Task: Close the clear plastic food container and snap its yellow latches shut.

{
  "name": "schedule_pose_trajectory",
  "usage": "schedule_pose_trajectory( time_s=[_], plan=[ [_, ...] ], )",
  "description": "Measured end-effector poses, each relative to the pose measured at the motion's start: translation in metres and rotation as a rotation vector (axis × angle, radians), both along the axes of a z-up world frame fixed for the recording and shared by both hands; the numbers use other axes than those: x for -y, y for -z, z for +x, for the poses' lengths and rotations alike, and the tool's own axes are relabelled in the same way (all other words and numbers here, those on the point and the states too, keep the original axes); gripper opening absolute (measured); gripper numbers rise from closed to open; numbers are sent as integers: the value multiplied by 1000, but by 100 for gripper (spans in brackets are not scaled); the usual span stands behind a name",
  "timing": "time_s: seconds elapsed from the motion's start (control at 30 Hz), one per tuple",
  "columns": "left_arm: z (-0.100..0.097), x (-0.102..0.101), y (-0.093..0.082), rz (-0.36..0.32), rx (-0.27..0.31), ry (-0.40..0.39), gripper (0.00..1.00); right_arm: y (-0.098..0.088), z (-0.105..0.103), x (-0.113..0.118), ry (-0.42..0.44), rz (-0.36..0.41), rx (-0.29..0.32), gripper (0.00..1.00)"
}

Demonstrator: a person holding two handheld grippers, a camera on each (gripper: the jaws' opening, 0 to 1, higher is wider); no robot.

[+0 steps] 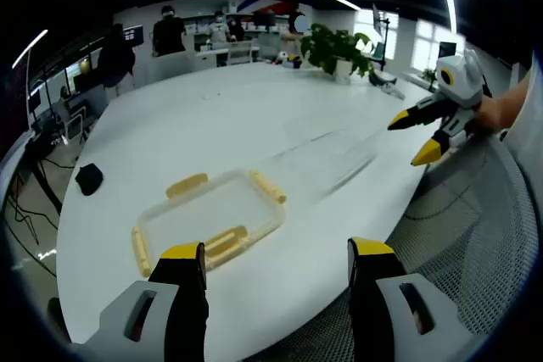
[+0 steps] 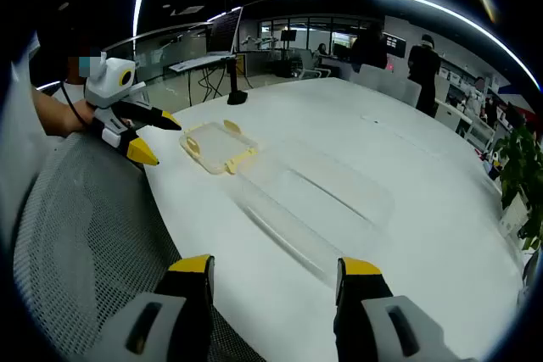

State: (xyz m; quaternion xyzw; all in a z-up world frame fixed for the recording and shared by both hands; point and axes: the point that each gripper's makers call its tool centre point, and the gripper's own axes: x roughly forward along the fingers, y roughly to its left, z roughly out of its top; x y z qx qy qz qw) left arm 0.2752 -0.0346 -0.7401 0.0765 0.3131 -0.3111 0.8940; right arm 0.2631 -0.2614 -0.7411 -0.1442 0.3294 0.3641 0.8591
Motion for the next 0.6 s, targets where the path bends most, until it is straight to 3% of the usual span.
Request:
schedule_pose_trajectory(
  time_s=[0.6],
  plan=[
    [0, 0, 0, 1, 3, -1, 66, 0, 0, 0, 0, 0, 0, 56]
  ],
)
